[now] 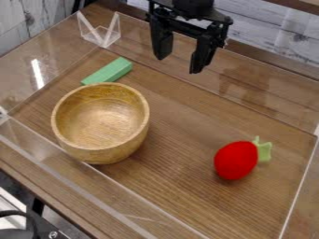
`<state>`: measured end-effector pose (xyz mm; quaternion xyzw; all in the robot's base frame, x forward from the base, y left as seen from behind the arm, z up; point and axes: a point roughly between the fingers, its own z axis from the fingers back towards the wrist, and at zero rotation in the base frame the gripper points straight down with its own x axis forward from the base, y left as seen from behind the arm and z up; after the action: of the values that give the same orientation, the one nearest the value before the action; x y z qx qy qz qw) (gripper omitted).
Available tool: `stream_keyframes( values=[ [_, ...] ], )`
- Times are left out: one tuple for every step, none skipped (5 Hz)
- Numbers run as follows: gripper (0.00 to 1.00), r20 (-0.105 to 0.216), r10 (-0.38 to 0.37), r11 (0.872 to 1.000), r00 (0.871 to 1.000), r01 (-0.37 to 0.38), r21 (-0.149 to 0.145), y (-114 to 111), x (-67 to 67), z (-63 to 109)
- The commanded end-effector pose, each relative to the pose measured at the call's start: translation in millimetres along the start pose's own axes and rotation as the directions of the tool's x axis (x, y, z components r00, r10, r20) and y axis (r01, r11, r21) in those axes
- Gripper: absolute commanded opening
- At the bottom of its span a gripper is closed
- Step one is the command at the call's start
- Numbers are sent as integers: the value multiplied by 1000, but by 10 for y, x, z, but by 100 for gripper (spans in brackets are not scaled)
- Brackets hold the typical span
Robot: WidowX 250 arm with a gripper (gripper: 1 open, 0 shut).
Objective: Move the red fruit to the left side of the table
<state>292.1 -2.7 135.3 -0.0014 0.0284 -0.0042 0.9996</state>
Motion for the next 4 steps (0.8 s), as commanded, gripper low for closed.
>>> stream_keyframes(
  values=[
    [100,-31,-46,999,998,46,-5,-22,-81,-77],
    [100,-43,-233,973,972,232,-6,-252,-224,-127],
    [100,-36,-368,930,929,368,-4,-588,-277,-189],
    [100,-29,-485,875,874,485,-4,-891,-314,-248]
  ],
)
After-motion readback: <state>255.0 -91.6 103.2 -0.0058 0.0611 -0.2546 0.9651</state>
